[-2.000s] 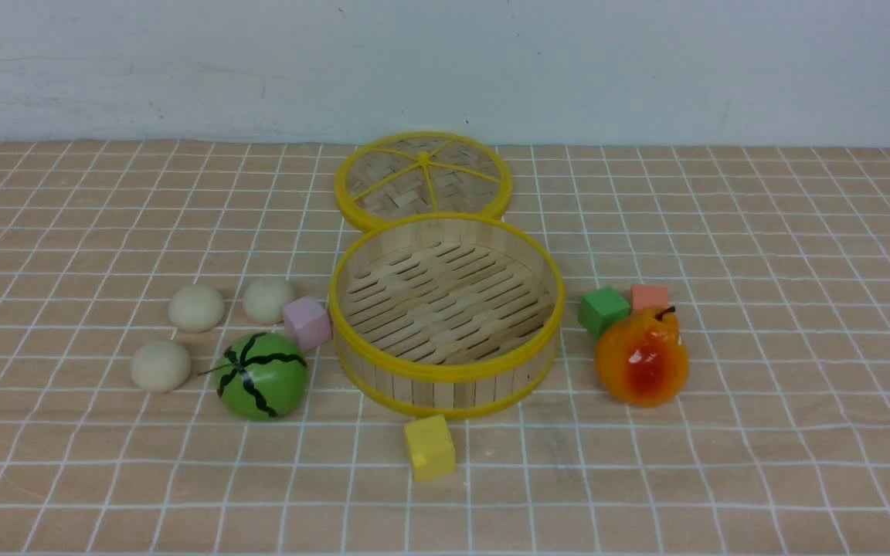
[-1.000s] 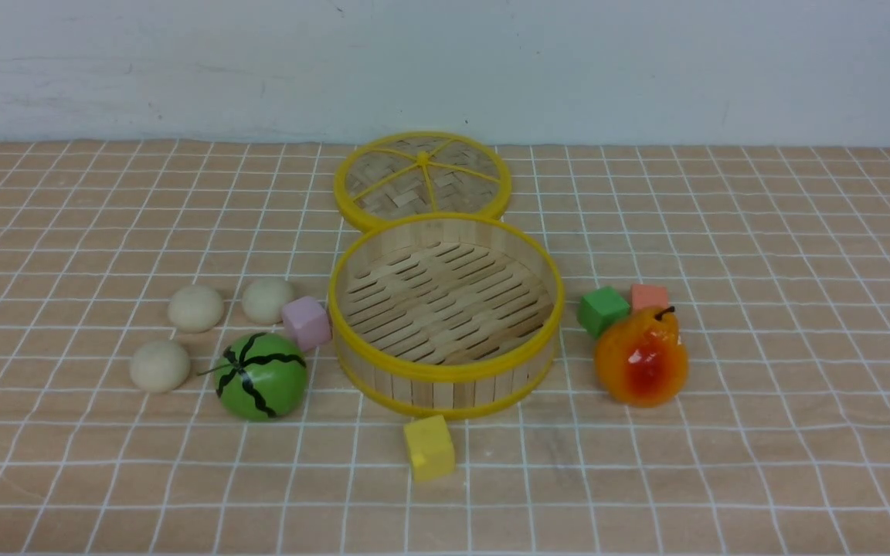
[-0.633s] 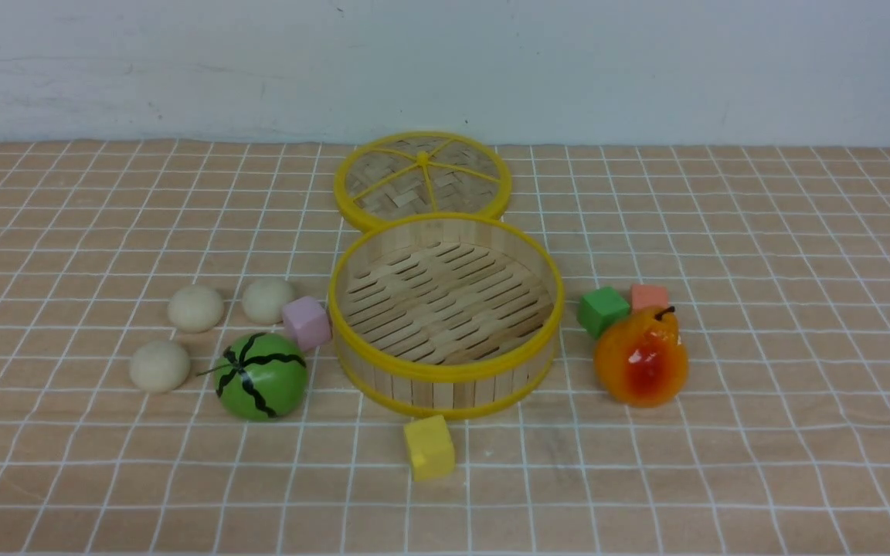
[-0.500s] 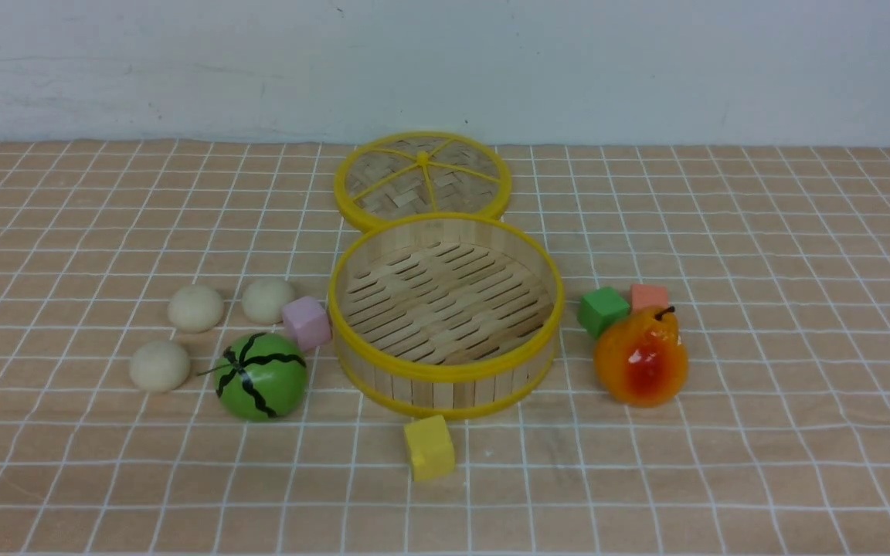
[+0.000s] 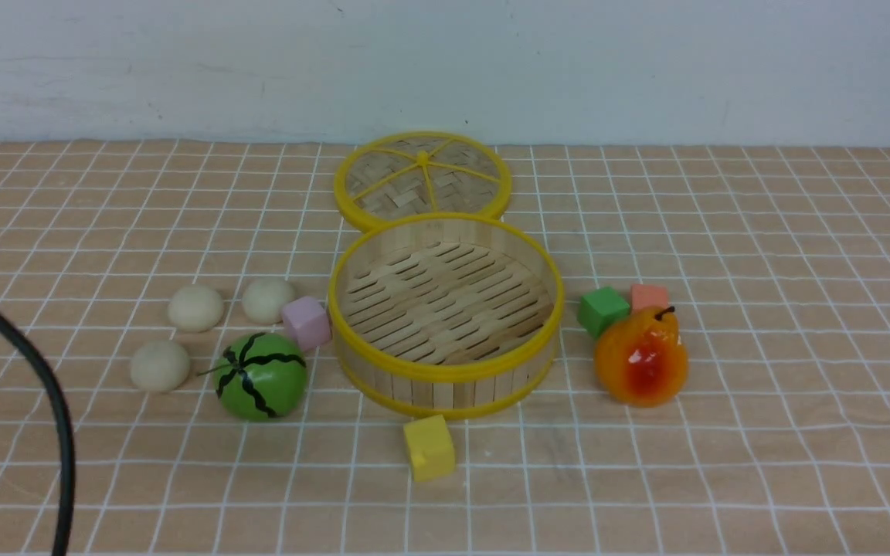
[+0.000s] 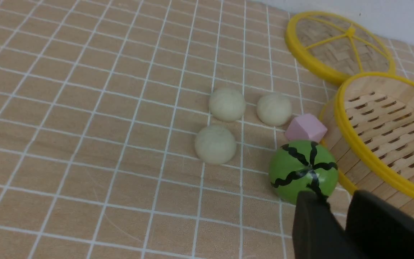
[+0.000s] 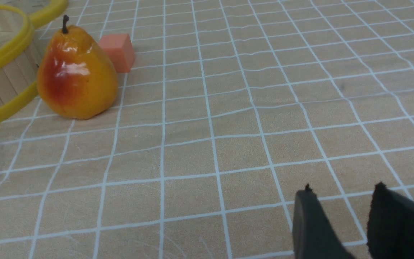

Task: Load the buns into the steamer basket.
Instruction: Use the left arm to grab a steamed stuffed bun

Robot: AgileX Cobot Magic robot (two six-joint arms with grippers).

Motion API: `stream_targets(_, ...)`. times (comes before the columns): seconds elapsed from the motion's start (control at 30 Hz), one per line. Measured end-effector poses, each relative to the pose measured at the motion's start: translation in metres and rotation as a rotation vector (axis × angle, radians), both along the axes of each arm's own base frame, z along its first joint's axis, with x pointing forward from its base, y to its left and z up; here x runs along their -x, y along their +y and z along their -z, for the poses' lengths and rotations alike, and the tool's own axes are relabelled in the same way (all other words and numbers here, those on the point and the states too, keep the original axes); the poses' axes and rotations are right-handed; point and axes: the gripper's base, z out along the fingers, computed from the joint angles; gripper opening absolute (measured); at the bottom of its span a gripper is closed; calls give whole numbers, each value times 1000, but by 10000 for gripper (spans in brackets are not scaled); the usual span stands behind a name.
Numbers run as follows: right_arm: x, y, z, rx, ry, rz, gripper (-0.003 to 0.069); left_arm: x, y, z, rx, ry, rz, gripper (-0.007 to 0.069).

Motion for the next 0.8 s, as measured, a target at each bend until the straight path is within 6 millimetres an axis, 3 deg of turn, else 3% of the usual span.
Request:
stream_targets(0.23, 0, 0, 0, 0, 0, 0, 241, -52, -6, 19, 99, 148, -31, 144)
stream_targets(0.47, 0, 0, 0, 0, 0, 0, 241, -92, -11, 34, 102, 339, -43, 150)
stream_targets(0.57, 0, 0, 0, 0, 0, 0, 241, -102, -12, 35, 98, 385, -44, 153)
stream_targets(0.8, 0, 0, 0, 0, 0, 0, 241, -148, -16, 32, 20, 469, 7, 162)
